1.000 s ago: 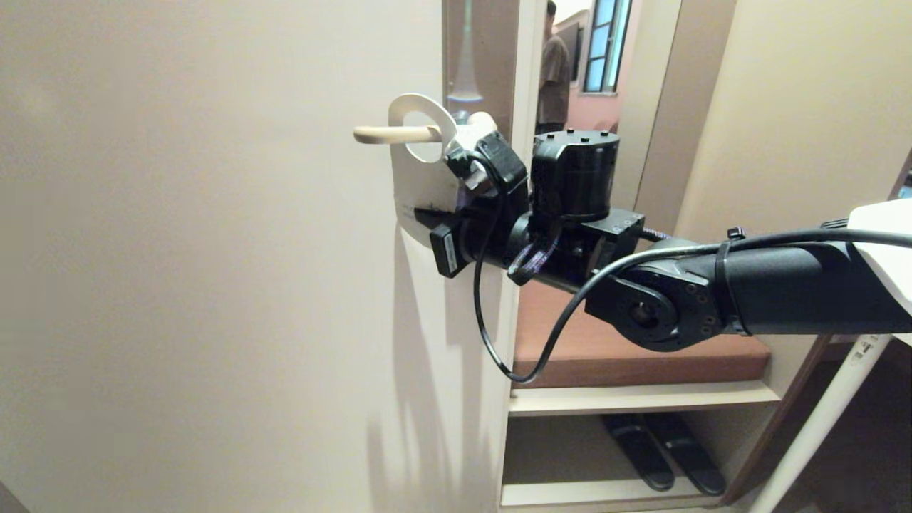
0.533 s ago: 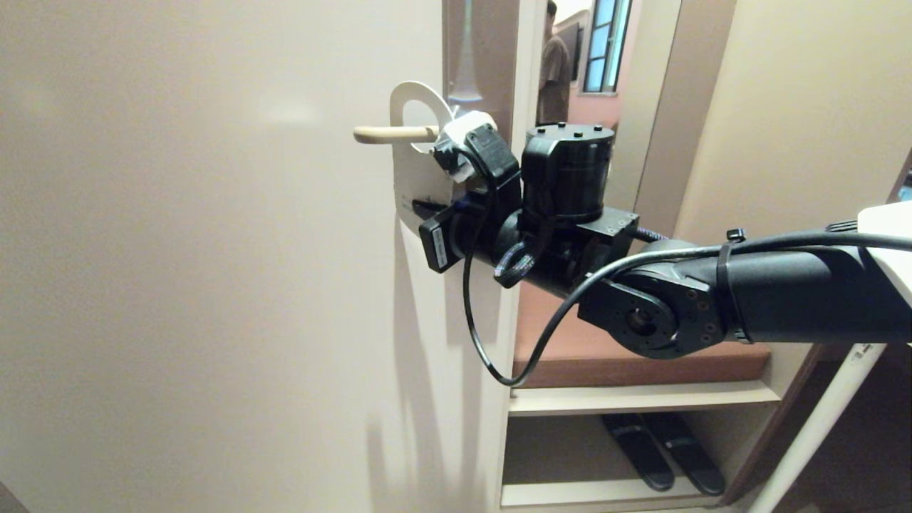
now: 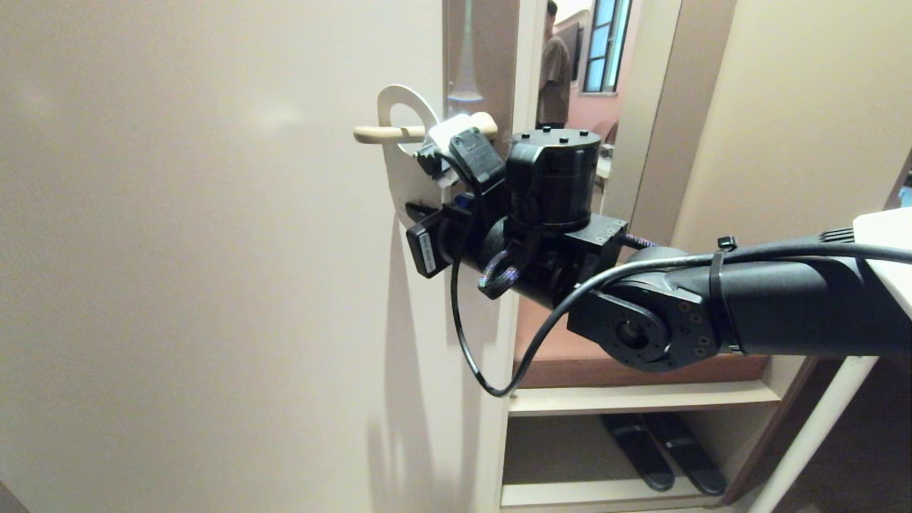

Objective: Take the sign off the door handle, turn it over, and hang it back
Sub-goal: Take down the sign

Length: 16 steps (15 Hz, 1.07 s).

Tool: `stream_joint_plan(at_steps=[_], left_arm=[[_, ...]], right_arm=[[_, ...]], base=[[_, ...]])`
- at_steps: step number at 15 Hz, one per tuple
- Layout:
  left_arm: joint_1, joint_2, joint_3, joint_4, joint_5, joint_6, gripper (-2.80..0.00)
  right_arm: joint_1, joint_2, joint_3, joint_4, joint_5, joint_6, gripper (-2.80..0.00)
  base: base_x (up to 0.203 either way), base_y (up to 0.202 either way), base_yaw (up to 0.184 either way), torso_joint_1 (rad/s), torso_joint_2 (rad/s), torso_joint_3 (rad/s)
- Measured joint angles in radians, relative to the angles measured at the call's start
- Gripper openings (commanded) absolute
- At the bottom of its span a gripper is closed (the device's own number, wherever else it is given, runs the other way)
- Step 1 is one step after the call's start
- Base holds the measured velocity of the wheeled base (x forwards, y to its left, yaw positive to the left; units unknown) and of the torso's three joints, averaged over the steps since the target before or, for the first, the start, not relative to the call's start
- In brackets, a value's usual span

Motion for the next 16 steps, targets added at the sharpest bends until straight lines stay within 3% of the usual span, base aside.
stream_joint_plan(at_steps=[7,10,16], left_arm=[[0.0,0.0,0.0,0.0,0.0,0.0,-2.8],[0.0,0.0,0.0,0.0,0.0,0.0,-2.8],[0.0,0.0,0.0,0.0,0.0,0.0,-2.8]], right_arm=[[0.027,0.034,-0.063,-0.001,-0.046,0.0,-2.8],[0.028,0.046,-0.066,-0.002,-0.112,0.001,-2.8],[0.025,0.075,-0.068,-0.058,-0.132,-0.001,-2.8]], base=[[0.0,0.0,0.0,0.0,0.0,0.0],[0.0,0.0,0.0,0.0,0.0,0.0],[0.0,0.0,0.0,0.0,0.0,0.0]])
